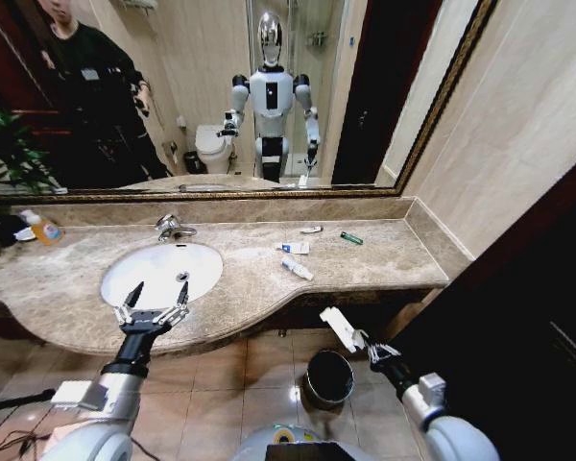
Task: Pick up the trash from the sink and place it in the trash bin.
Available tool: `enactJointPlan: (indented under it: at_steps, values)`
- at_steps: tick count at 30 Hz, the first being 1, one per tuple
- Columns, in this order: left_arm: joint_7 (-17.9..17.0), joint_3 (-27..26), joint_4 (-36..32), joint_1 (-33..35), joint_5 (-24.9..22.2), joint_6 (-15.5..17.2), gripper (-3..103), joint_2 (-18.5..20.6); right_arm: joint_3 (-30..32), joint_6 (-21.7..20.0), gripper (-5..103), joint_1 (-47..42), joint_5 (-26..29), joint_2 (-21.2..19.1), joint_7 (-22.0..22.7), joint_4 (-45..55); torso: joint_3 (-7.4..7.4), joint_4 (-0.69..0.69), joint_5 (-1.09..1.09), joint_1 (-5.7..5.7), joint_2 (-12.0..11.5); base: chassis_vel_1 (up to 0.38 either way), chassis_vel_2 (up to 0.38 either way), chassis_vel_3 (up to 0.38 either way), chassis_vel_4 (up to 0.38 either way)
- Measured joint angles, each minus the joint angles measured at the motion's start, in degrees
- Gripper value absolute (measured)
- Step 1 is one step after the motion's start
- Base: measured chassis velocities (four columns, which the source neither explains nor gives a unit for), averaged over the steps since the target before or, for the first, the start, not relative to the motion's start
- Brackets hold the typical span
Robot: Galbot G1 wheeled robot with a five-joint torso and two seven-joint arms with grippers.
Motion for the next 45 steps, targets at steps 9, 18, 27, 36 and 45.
enactJointPlan:
  at_steps: [9, 18, 27, 36, 45]
  values:
    - [0.0, 0.0, 0.0, 0.0, 0.0, 0.0, 100, 0.0, -0.34, 7.97, 0, 10.5, -8.62, 5.49, 2.64, -22.77, 0.0, 0.0, -0.02, 0.0, 0.0, 0.0, 0.0, 0.0, 0.0]
    - [0.0, 0.0, 0.0, 0.0, 0.0, 0.0, 100, 0.0, -0.22, 12.95, 0, 16.37, -12.51, 10.73, 7.92, -36.13, 0.0, -0.01, -0.02, 0.0, 0.0, 0.0, 0.0, 0.0, 0.0]
    - [0.0, 0.0, 0.0, 0.0, 0.0, 0.0, 100, 0.0, -0.16, 16.16, 0, 19.12, -16.29, 13.43, 6.56, -42.51, 0.0, 0.0, -0.02, 0.0, 0.0, 0.0, 0.0, 0.0, 0.0]
    - [0.0, 0.0, 0.0, 0.0, 0.0, 0.0, 100, 0.0, 0.29, 17.6, 0, 20.02, -18.41, 14.33, 6.3, -46.71, 0.0, 0.0, -0.01, 0.0, 0.0, 0.0, 0.0, 0.0, 0.0]
    - [0.0, 0.0, 0.0, 0.0, 0.0, 0.0, 100, 0.0, 0.21, 18.03, 0, 20.34, -20.08, 15.77, 6.78, -47.64, 0.0, -0.01, -0.01, 0.0, 0.0, 0.0, 0.0, 0.0, 0.0]
